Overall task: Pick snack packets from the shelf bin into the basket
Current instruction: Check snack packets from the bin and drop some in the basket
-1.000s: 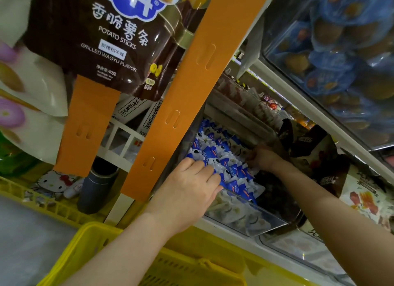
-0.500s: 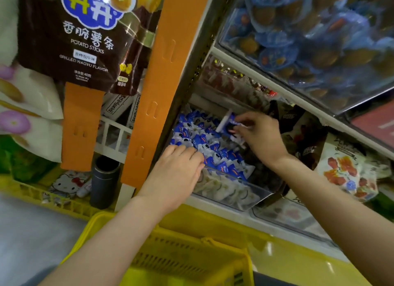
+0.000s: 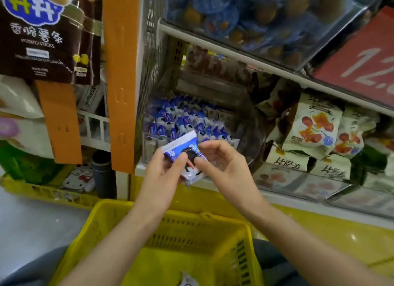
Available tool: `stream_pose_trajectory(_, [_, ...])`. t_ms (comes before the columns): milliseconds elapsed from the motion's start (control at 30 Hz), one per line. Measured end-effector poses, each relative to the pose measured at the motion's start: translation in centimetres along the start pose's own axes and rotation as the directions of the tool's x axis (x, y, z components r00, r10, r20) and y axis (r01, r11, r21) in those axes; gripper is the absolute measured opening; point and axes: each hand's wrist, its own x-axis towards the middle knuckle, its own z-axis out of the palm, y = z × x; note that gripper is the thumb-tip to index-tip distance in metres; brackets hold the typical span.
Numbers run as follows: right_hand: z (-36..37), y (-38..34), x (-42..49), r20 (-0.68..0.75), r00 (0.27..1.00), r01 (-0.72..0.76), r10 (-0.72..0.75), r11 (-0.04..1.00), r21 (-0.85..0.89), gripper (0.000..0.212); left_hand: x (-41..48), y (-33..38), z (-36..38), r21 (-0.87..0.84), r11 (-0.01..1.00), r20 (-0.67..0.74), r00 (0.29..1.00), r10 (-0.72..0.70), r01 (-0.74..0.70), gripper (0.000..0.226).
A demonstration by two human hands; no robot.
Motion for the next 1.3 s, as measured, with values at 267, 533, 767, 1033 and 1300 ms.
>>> stream_pose_trajectory(267, [0.3,2.6,-1.4,0.024,0.995,-0.102,0.101,0.994,0.03,0.01,-0.4,-1.4,-0.3,0.338,0.941,0.178,0.981,-0.079,0.014,0.023])
stream_pose_trajectory(533, [0.6,3.2,-2.0,-0.02,0.999,0.021,-0.026,0.979,-0.203,0.011,-0.2,-2.6,-0.3,0.378,0.924,0.052,0.995,-0.085,0.059,0.022])
stream_pose_trajectory(767, [-0.1,3.4,-2.4,-0.021,0.987,0.144,-0.161,0.929,-0.34,0.005,-0.4,-2.6,-0.1,0.274,0.934,0.073,0.963,-0.259,0.231,0.02])
stream_pose_trajectory(1033, [-1.1,3.1,-1.6,-0.127,0.912,-0.329,0.389,0.882,0.337,0.005,-0.5,-2.2,-0.5,0.193,0.958,0.015,0.976,-0.218,0.211,0.024])
stream_pose_trajectory(1300, [-0.9,3.2,-2.3,0.127,0.921,-0.39,0.369,0.878,0.278,0.015,-0.1,-1.8,-0.9,0.169,0.974,-0.051,0.988,-0.145,0.152,0.021])
